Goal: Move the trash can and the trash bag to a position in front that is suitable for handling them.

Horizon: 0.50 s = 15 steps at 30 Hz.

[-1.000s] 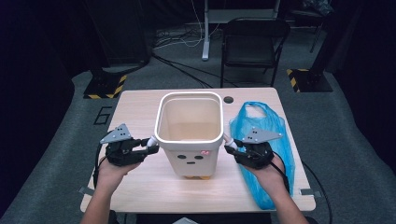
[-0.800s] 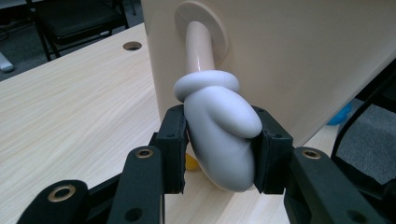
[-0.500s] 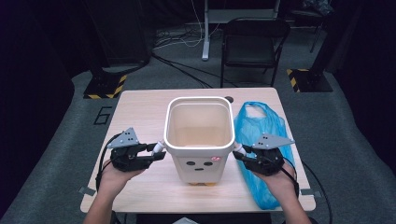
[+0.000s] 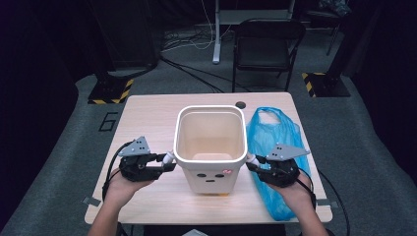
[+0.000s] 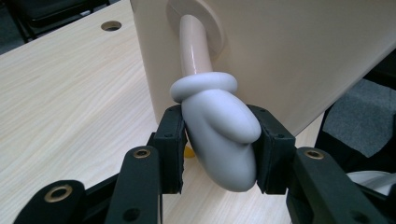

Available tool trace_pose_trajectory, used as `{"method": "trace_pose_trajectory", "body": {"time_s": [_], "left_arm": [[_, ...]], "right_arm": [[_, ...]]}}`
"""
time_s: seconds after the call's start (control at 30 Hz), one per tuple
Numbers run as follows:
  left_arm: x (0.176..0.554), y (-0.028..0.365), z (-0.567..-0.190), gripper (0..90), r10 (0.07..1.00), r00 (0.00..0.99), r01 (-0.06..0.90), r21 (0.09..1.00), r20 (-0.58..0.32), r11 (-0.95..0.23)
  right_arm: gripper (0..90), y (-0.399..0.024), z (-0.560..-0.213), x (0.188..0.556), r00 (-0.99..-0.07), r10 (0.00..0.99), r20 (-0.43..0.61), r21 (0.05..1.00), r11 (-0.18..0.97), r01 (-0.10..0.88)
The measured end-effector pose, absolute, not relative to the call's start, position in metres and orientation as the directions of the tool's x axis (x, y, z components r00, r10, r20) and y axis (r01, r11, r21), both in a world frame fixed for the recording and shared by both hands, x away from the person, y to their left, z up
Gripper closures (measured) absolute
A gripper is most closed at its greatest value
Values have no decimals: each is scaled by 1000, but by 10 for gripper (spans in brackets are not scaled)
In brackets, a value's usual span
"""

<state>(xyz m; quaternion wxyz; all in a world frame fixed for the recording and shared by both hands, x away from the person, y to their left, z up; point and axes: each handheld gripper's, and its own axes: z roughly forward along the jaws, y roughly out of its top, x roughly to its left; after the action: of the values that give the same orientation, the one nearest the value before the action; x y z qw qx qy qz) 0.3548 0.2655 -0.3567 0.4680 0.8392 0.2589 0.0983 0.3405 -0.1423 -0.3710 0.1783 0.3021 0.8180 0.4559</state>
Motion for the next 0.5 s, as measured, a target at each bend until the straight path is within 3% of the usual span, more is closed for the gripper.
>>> {"method": "trace_pose_trajectory", "body": {"time_s": [0.5], "left_arm": [[362,272,-365,548,485,867,332,862,-117,-384]], "right_arm": [[627,-145,-372,346,-782,623,5,859,398,323]]}}
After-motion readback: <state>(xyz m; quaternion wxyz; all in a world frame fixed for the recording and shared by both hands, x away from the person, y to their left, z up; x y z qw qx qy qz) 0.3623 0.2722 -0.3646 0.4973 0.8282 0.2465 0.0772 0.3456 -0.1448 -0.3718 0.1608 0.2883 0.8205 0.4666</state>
